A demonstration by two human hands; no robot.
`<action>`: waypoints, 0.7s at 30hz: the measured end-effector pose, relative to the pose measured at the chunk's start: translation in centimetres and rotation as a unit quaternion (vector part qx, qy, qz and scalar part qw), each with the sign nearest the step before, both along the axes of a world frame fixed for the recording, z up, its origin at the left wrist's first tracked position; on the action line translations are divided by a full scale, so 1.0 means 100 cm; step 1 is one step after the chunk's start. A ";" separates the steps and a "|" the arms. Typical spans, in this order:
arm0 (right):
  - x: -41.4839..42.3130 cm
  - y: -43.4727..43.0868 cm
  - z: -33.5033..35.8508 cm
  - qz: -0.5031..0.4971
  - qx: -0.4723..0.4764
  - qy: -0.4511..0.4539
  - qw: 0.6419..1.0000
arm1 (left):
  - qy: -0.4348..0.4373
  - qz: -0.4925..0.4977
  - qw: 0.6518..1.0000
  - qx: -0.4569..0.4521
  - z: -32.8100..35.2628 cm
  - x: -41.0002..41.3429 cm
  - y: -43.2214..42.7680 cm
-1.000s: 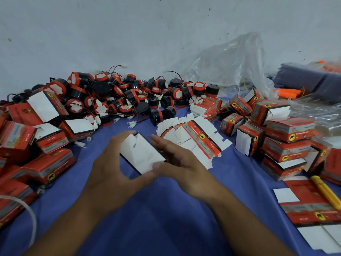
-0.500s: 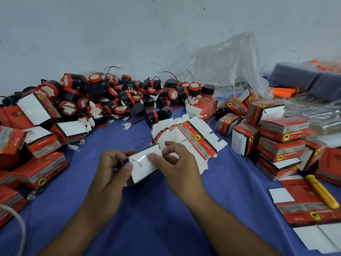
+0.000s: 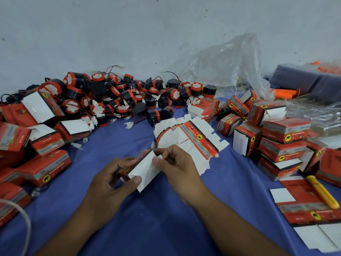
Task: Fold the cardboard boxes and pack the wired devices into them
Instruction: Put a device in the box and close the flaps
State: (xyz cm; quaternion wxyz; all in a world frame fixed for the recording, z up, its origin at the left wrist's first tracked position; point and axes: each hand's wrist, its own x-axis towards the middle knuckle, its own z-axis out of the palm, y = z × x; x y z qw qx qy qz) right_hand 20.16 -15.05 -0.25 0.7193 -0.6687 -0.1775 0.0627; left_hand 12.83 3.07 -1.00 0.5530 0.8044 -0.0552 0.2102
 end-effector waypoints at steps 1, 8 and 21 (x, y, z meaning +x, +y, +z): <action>0.000 0.000 -0.001 0.003 0.002 0.000 1.000 | -0.004 -0.001 1.000 -0.001 0.000 0.000 0.000; 0.003 -0.007 0.005 0.108 0.024 0.027 0.993 | 0.030 -0.090 0.987 -0.132 -0.001 0.001 0.008; 0.006 -0.029 0.017 0.122 -0.244 -0.201 0.941 | 0.112 -0.185 0.974 0.070 0.041 -0.003 0.041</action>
